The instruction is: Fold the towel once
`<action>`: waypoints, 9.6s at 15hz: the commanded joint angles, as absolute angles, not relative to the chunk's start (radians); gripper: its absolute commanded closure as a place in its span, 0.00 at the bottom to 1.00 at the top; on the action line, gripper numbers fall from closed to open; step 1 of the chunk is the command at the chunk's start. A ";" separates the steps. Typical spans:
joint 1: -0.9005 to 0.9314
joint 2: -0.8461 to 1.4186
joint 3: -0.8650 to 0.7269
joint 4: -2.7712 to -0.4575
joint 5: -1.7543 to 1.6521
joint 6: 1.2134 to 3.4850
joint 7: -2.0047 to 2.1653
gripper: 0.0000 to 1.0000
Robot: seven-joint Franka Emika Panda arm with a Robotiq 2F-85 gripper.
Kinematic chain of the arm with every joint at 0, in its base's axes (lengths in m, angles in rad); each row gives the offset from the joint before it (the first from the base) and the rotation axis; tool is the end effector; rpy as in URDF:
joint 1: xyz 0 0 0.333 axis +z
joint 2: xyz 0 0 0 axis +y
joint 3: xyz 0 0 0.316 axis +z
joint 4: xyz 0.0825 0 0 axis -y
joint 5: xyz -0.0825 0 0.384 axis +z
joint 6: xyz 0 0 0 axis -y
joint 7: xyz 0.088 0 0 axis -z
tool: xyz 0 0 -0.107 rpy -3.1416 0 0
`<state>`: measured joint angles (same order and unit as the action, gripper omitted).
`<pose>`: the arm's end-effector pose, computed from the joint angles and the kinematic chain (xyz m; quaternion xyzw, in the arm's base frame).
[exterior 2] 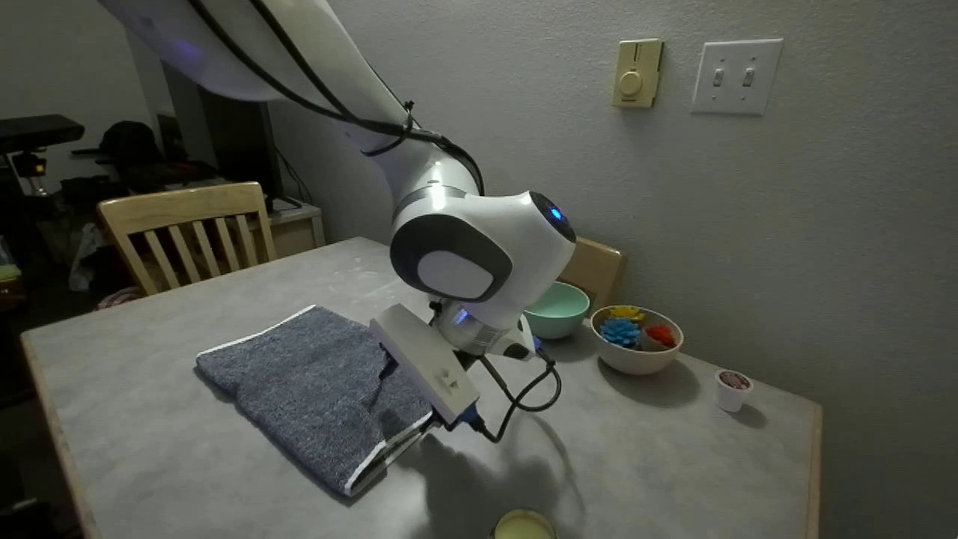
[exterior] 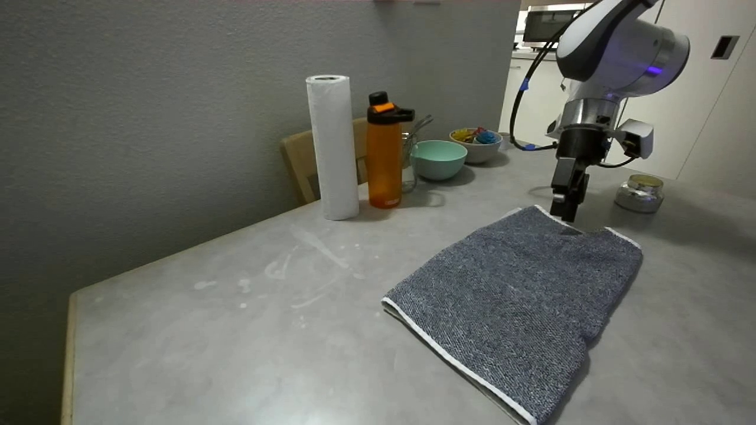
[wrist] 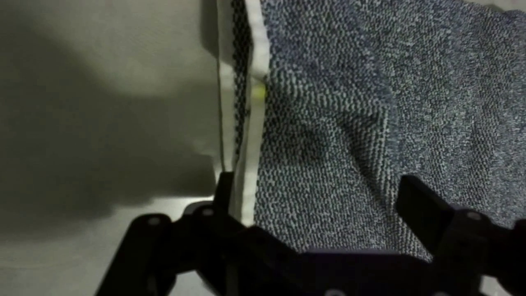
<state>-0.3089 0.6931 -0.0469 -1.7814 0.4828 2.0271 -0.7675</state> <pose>0.5774 -0.1853 0.1419 -0.9606 -0.0490 0.0901 0.2582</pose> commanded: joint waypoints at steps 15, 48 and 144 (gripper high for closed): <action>-0.322 0.688 0.007 -1.793 0.366 2.155 -0.671 0.00; -0.366 0.649 0.008 -1.853 0.432 2.153 -0.629 1.00; 0.008 0.691 0.115 -1.262 0.117 1.408 -0.423 0.00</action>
<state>0.0137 0.6873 0.1065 -1.2664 0.1215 1.4112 -0.4274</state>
